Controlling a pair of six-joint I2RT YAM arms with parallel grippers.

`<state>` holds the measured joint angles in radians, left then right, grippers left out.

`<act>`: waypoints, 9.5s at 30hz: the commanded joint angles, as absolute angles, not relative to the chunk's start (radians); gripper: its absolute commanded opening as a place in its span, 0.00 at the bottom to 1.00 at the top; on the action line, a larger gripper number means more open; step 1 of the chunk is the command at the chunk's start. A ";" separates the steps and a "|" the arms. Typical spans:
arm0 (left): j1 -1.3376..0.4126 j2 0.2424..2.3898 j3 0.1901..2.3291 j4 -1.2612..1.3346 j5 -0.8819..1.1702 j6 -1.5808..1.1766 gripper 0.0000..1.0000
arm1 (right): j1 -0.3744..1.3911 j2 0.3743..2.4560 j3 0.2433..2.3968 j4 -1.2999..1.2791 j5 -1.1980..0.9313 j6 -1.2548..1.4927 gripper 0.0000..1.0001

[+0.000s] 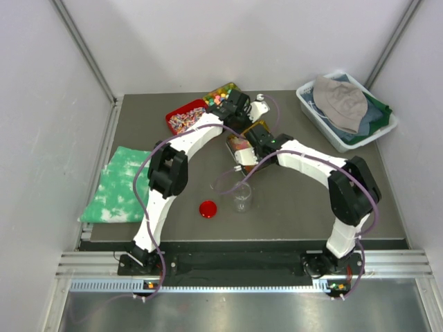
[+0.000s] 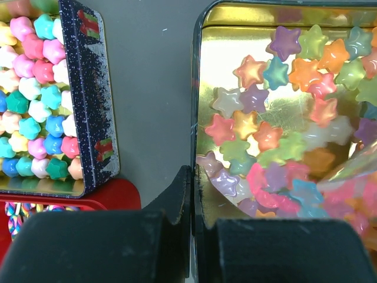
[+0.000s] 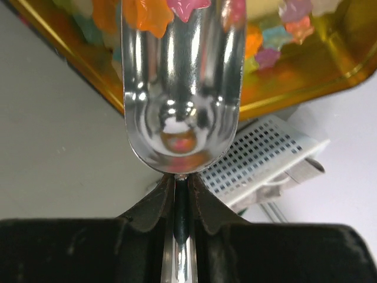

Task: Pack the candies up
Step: Scoop the fake candies from the storage box, then place the fake candies in the packing bottle, then scoop the fake candies from the storage box.

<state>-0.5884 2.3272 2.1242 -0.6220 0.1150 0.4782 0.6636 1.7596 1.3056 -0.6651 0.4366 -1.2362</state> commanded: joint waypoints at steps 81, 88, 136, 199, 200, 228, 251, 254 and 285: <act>-0.411 2.221 2.157 -0.465 0.236 0.085 0.99 | 0.561 1.503 1.129 -0.523 0.183 -0.687 0.00; -0.334 2.076 1.927 -0.419 0.393 0.049 0.99 | 0.561 1.436 1.160 -0.596 0.187 -0.716 0.00; -0.305 1.858 1.574 -0.549 0.612 0.198 0.99 | 0.854 1.209 1.210 -1.032 0.250 -0.925 0.00; -0.261 1.835 1.496 -0.495 0.655 0.184 0.99 | 1.083 1.351 1.305 -1.108 0.624 -1.071 0.00; -0.261 1.835 1.494 -0.495 0.655 0.186 0.99 | 1.085 1.351 1.307 -1.109 0.623 -1.072 0.00; -0.264 1.899 1.534 -0.454 0.657 0.152 0.99 | 1.060 1.374 1.436 -1.081 0.626 -1.065 0.00; -0.359 1.988 1.759 -0.250 1.005 -0.147 0.99 | 0.611 1.512 1.420 -0.701 0.152 -0.793 0.00; -0.371 2.009 1.770 -0.239 1.006 -0.161 0.99 | 0.611 1.511 1.408 -0.663 0.155 -0.779 0.00; -0.399 2.091 1.801 -0.345 0.887 -0.066 0.99 | 0.655 1.390 1.453 -0.644 0.091 -0.677 0.00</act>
<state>-0.4007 2.0716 1.7622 -0.3214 0.9043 -0.1051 0.6403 1.4464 1.3949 -0.7033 0.1104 -0.7132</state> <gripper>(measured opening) 0.990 0.098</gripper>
